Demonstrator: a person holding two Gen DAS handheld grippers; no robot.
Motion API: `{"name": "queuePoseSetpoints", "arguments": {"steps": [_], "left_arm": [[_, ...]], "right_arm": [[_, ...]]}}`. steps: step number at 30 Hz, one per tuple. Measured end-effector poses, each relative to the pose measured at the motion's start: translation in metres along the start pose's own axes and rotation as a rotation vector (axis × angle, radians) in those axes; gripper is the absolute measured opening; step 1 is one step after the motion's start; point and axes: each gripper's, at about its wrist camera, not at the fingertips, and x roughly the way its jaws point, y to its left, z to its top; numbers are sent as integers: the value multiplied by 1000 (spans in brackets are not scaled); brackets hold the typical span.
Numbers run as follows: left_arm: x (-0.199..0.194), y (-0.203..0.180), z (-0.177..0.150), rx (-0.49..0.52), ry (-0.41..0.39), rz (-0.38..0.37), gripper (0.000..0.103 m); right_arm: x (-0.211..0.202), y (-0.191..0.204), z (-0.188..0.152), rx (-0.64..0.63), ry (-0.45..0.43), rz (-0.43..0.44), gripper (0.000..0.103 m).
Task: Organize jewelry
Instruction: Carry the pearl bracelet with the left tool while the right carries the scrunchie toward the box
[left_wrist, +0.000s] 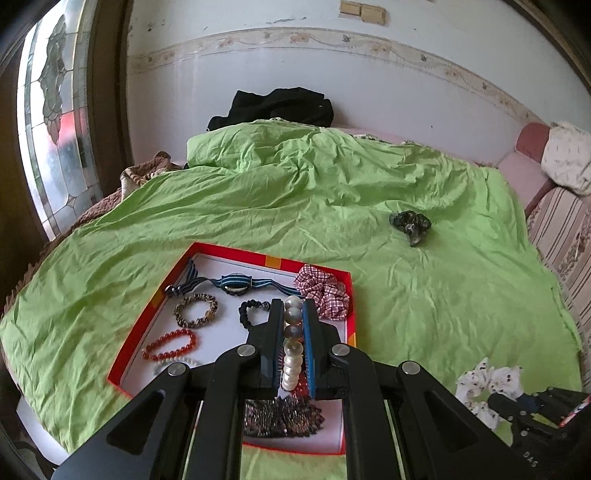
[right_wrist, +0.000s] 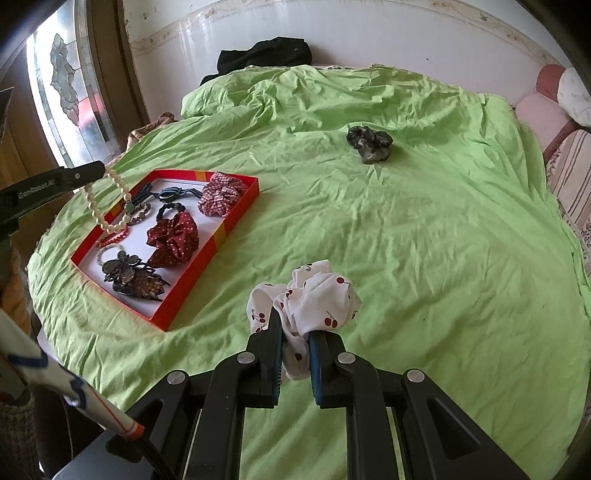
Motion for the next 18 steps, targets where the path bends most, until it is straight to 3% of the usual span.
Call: {"name": "queuePoseSetpoints", "arguments": {"steps": [18], "left_arm": [[39, 36, -4, 32, 7, 3, 9]], "right_arm": [[22, 44, 42, -57, -4, -33, 14]]}}
